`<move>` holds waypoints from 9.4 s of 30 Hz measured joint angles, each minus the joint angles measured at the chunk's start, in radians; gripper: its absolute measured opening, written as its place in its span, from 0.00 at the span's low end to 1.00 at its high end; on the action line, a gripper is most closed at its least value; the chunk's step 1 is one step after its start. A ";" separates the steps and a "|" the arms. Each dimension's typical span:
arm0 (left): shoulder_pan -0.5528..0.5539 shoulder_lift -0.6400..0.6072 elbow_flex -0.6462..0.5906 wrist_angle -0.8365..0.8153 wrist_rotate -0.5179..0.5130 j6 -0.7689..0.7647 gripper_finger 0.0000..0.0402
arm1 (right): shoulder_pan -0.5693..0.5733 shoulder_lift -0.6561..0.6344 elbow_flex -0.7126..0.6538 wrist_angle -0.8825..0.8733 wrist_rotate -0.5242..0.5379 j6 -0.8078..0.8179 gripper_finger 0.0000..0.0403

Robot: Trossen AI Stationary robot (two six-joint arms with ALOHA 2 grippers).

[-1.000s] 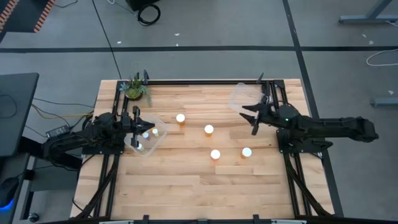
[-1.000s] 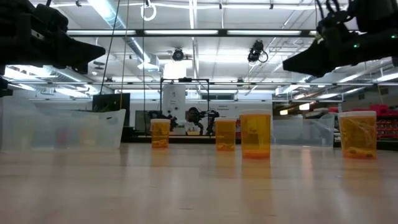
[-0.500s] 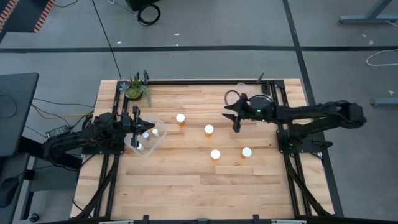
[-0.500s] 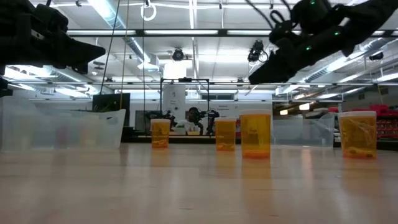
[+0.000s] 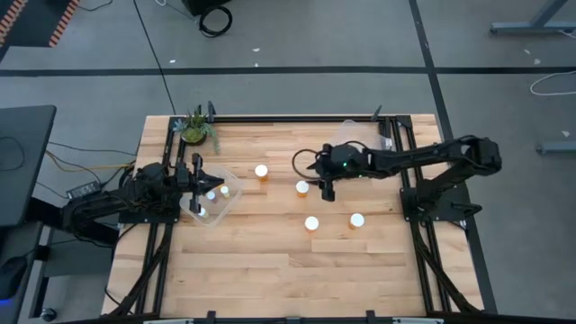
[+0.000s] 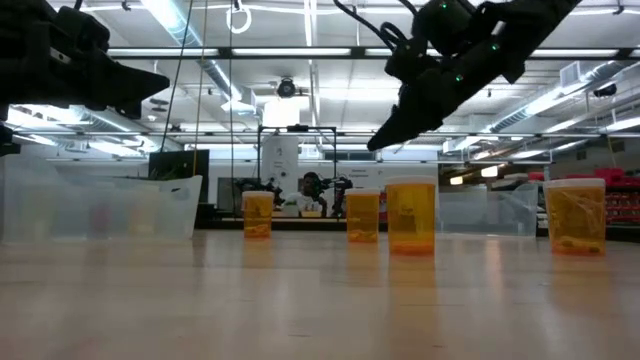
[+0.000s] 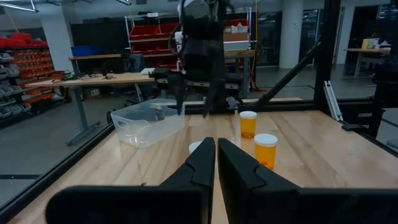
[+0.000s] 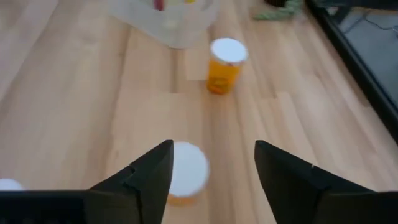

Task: Pick and place medicine bottles into bin by pill shape (circle, oval)
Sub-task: Put the large orange pill bottle into the right transparent bin

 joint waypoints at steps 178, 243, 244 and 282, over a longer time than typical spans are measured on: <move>0.000 0.000 -0.001 0.000 0.000 0.000 0.08 | -0.351 -0.005 0.202 -0.510 0.241 0.115 0.68; 0.000 0.000 -0.001 0.000 0.000 0.000 0.07 | -0.030 0.793 1.046 -0.443 -0.048 -0.196 0.66; 0.000 0.000 0.000 0.000 0.000 0.000 0.07 | -0.034 0.793 1.046 -0.443 -0.048 -0.196 0.68; 0.000 0.000 -0.001 0.000 0.000 0.001 0.09 | -0.074 0.837 1.046 -0.524 -0.066 -0.155 0.55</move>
